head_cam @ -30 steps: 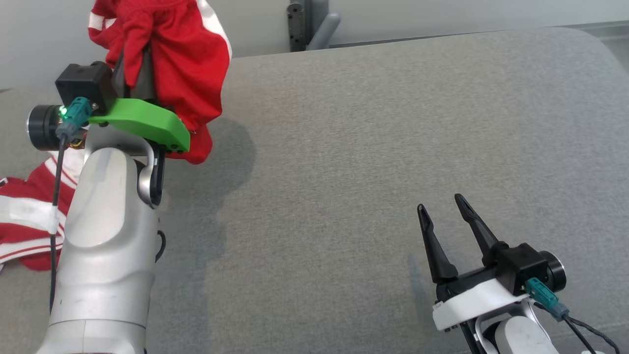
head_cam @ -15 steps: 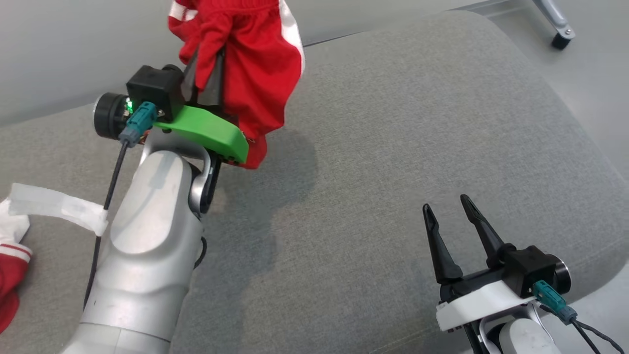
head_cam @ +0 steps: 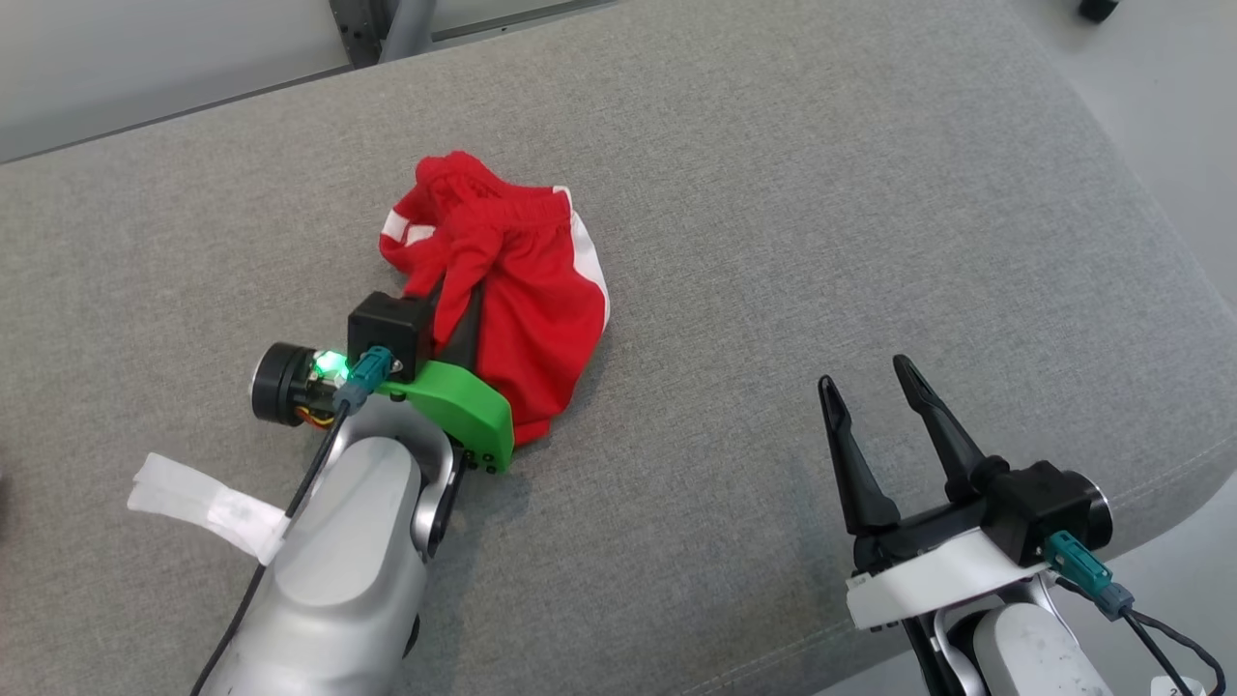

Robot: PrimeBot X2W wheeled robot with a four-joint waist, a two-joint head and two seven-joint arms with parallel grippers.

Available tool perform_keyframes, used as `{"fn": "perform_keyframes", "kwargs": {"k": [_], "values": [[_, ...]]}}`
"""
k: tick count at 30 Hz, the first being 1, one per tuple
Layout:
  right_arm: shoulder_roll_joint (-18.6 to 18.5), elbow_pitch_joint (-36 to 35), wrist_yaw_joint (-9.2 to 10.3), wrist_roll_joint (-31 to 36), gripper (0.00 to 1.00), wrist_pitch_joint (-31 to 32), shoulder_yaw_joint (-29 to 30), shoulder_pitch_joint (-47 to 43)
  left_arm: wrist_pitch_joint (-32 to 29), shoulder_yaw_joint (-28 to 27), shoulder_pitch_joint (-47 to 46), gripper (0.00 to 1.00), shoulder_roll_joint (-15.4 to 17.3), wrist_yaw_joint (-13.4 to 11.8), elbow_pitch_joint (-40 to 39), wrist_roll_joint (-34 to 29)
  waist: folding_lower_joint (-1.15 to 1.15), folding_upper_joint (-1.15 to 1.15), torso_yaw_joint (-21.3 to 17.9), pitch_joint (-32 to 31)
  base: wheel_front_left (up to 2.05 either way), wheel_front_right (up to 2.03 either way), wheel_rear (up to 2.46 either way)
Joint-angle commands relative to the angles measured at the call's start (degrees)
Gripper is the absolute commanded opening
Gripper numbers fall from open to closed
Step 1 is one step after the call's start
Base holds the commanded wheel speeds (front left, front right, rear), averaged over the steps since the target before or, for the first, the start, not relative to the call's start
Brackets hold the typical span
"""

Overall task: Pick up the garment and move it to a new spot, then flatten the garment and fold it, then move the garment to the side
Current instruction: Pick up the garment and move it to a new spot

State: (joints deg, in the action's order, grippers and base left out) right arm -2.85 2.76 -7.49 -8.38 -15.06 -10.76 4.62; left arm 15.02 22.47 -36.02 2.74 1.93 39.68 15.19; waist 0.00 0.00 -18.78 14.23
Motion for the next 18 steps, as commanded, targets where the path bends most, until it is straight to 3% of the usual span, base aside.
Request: {"fn": "perform_keyframes", "kwargs": {"k": [1,3,4,5,6,7,8,18], "values": [[-0.06,-0.14,0.0,0.45,1.0,-0.19,-0.25,0.83,0.19,0.18,0.29,0.0,0.29,-0.42,0.37,-0.52,0.0,0.0,0.3,0.53,0.0,0.0,0.0],[-0.08,-0.55,0.0,0.46,1.0,-0.18,-0.69,1.23,0.19,0.34,0.82,0.0,0.3,-0.7,2.14,-0.89,0.0,0.0,0.27,0.51,0.0,0.0,0.0],[-0.09,-0.89,0.0,0.46,1.0,-0.18,-0.84,1.54,0.19,0.32,1.22,0.11,0.28,-0.93,3.55,-1.08,0.0,0.0,0.45,0.17,0.0,0.0,0.0],[-0.08,-1.0,0.0,0.48,1.0,-0.18,-0.93,1.58,0.19,0.14,1.34,0.34,0.29,-1.04,4.01,-1.11,0.0,0.0,0.63,-0.14,0.0,0.0,0.0],[-0.07,-1.05,0.0,0.59,1.0,-0.18,-0.99,1.53,0.19,-0.16,1.48,0.45,0.31,-1.06,4.1,-1.02,0.0,0.0,0.91,-0.57,0.0,0.0,0.0],[-0.07,-0.94,0.0,0.58,1.0,-0.18,-1.07,1.41,0.19,-0.68,1.75,0.91,0.32,-1.24,3.98,-0.83,0.0,0.0,1.18,-1.05,0.0,0.0,0.0],[-0.08,-0.73,0.0,0.63,1.0,-0.18,-1.16,1.2,0.19,-1.24,2.26,1.0,0.31,-1.44,3.82,-0.72,0.0,0.0,1.49,-1.72,0.0,0.0,0.0],[-0.08,0.08,0.0,0.86,1.0,-0.18,-1.42,-1.38,0.18,-10.33,13.55,1.0,1.4,-2.12,-2.74,-1.48,0.0,0.0,7.56,-9.45,0.0,0.0,0.0]]}}
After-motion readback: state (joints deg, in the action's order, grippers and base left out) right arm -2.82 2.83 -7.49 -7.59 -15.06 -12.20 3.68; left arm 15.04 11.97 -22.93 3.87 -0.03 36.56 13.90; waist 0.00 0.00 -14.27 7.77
